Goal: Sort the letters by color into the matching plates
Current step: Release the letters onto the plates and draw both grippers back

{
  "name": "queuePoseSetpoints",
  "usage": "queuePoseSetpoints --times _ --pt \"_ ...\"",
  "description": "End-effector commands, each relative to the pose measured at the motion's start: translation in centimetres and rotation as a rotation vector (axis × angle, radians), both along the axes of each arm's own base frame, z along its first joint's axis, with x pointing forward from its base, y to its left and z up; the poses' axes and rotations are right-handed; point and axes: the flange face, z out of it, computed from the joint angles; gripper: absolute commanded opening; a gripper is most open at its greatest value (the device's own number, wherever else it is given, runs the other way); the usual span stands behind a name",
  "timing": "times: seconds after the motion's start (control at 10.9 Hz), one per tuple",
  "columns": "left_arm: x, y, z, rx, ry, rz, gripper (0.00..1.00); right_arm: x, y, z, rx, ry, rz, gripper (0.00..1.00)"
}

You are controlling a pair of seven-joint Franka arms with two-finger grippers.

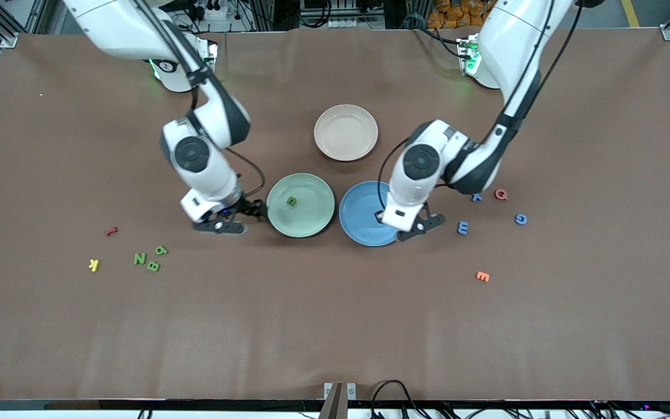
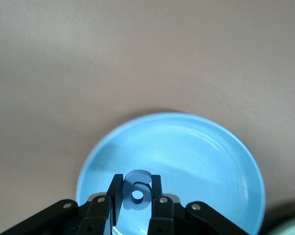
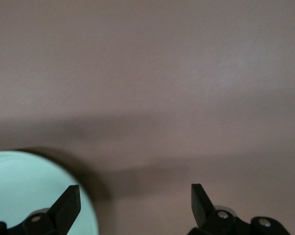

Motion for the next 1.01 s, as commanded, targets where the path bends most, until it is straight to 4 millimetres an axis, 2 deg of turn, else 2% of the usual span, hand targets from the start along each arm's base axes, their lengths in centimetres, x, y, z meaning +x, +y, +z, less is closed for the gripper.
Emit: queuePoseSetpoints --times 0.0,0.09,0.18,0.28,0.37,0.55,0.64,0.74,0.92 --pt "-2.3 -3.8 1.0 -0.007 -0.008 0.025 0.00 3.1 -6.5 0.8 -0.019 -0.015 0.037 1.00" --pt "-2.8 -4.4 0.9 -0.006 -0.007 0.014 0.00 4.2 -9.0 1.1 -0.019 -0.023 0.033 1.00" --pt "-2.5 -4.0 1.0 -0.004 -0.010 0.004 0.40 4.9 -10.5 1.2 -0.019 -0.027 0.026 1.00" --pt "-2.4 -4.0 1.0 -0.001 -0.014 -0.005 0.99 5.7 -12.8 1.3 -0.023 -0.031 0.021 1.00" --pt "-2.7 -4.3 1.0 0.000 -0.015 -0.014 1.00 6.0 -15.0 1.0 -0.033 -0.028 0.023 1.00" --pt "-2.5 -3.2 0.7 0.012 -0.008 -0.085 1.00 6.6 -20.0 0.3 -0.061 -0.021 0.005 1.00" --pt "-2.1 -1.5 0.7 0.023 0.002 -0.148 1.00 6.7 -22.3 -0.7 -0.079 -0.015 -0.002 1.00" --pt "-0.7 1.5 1.1 0.027 0.003 -0.186 1.00 6.9 -23.9 -1.8 -0.094 -0.006 -0.005 1.00" --pt "1.3 7.6 1.7 0.036 0.010 -0.270 1.00 7.2 -25.1 -3.6 -0.095 -0.011 -0.008 1.00"
